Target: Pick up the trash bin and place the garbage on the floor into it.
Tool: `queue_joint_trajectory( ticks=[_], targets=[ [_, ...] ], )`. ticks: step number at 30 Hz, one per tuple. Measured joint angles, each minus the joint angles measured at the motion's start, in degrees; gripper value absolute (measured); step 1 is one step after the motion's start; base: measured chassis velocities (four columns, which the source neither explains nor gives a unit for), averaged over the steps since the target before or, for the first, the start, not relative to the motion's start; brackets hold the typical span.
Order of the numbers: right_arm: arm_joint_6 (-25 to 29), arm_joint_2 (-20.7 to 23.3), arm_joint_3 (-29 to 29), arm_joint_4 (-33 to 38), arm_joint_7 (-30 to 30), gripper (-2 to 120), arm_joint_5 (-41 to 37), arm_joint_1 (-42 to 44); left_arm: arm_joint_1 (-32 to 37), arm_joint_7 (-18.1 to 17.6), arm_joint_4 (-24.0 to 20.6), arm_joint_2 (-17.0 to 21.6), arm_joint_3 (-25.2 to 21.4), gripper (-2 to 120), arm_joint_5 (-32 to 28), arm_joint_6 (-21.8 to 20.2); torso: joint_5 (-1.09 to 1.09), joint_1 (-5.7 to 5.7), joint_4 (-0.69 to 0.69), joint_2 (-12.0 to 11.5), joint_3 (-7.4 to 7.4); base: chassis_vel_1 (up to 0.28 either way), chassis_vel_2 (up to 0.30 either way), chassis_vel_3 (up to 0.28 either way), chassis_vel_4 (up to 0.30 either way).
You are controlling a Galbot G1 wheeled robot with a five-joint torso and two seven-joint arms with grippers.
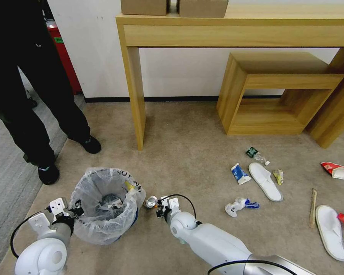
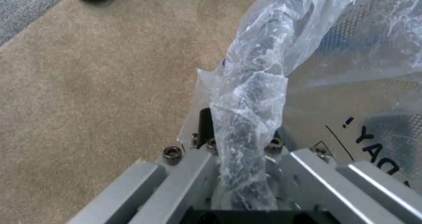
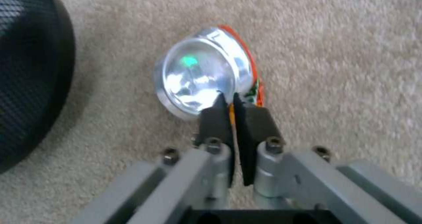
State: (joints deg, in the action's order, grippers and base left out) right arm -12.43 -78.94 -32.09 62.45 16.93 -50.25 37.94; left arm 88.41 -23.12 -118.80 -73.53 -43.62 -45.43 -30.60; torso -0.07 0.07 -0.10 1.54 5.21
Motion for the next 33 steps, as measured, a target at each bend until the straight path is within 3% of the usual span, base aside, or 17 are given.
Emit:
queue_joint_trajectory(
  ticks=[24,30,33],
  targets=[
    [1.2,-6.3,-4.9,-10.5,-1.3,96,0.5,-5.5,0.5,0.1,-1.0,-0.7,-0.4,1,-0.1,0.3,-0.01,0.00,0.00,0.0,0.00,0.000,0.000,0.000,0.000],
    [1.9,-6.7,-5.2,-11.2,-2.1,100,1.1,-5.6,0.2,0.2,-0.6,-0.9,-0.1,1,0.0,0.7,-0.01,0.00,0.00,0.0,0.00,0.000,0.000,0.000,0.000],
    [2.0,-6.7,-5.6,-11.4,-2.3,92,1.5,-5.6,-0.2,0.2,-0.4,-0.8,-0.1,1,-0.1,0.7,-0.01,0.00,0.00,0.0,0.00,0.000,0.000,0.000,0.000]
  ],
)
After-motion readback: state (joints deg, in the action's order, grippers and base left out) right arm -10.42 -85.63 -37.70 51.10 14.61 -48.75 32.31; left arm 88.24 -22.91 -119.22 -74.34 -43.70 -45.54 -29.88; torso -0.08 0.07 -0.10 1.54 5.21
